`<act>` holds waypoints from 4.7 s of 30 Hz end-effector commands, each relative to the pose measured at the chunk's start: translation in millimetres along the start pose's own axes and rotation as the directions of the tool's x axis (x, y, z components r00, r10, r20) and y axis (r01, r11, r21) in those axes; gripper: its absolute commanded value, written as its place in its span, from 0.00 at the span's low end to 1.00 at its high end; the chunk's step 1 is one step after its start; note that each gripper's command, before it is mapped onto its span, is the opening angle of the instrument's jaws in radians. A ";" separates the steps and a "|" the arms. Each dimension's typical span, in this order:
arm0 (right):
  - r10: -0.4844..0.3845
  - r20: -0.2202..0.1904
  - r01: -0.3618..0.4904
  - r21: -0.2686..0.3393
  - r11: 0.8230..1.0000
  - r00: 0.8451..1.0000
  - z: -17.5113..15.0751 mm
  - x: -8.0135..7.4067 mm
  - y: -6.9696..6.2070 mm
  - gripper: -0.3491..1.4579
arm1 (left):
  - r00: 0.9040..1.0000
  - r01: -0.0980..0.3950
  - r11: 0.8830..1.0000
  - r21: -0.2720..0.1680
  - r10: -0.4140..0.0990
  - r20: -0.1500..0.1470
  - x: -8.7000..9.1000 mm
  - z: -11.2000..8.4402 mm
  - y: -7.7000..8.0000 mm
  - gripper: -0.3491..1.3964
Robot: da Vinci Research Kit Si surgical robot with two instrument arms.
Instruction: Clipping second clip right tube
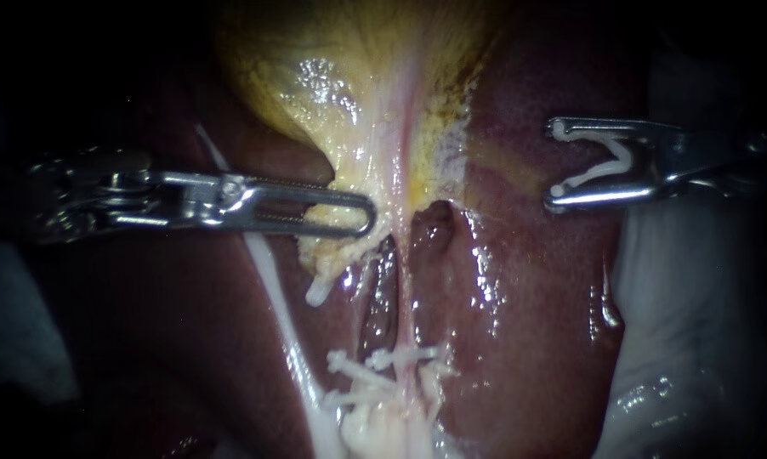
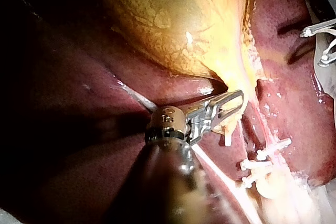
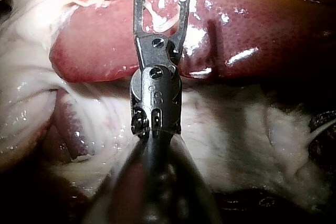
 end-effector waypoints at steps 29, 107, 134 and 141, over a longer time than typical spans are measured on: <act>-0.001 0.000 0.001 0.002 1.000 1.000 -0.1 0.0 -0.3 0.46 | 0.999 0.031 0.999 -0.039 -0.029 0.044 -5.6 -8.7 -1.0 0.00; 0.420 0.165 -0.443 0.149 0.884 0.892 19.8 -3.1 -8.0 0.47 | 0.998 0.033 0.998 -0.048 -0.030 0.051 -5.1 -7.8 -2.9 0.00; 0.489 0.115 -0.500 0.290 0.816 0.865 22.8 -3.6 -9.6 0.42 | 0.998 0.033 0.998 -0.048 -0.030 0.051 -5.1 -7.8 -3.0 0.00; 0.499 0.130 -0.513 0.305 0.802 0.857 22.9 -4.0 -9.4 0.39 | 0.998 0.033 0.998 -0.048 -0.030 0.051 -5.1 -7.8 -3.0 0.00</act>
